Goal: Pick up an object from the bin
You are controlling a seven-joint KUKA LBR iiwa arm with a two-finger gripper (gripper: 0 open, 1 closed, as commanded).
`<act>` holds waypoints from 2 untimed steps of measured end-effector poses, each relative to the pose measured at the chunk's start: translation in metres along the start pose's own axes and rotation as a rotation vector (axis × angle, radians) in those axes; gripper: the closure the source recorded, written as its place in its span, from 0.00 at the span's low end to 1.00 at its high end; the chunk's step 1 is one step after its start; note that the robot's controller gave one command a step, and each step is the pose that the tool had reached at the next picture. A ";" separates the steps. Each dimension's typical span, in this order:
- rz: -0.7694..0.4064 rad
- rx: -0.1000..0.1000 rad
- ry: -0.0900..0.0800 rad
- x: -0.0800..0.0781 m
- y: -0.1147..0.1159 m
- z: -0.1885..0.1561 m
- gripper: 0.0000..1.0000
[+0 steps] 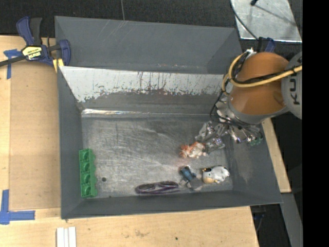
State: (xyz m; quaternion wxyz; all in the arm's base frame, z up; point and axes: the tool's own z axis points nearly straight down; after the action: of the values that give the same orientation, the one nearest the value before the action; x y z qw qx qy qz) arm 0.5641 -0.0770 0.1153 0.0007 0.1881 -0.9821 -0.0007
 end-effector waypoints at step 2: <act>0.007 0.013 -0.020 -0.015 -0.032 -0.043 1.00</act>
Offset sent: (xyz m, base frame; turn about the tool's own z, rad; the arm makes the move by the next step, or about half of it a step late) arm 0.0414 -0.0372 -0.0403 0.0081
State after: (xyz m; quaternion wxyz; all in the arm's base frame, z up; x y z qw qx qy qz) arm 0.5900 -0.1011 0.1585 -0.0102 0.1846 -0.9828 0.0038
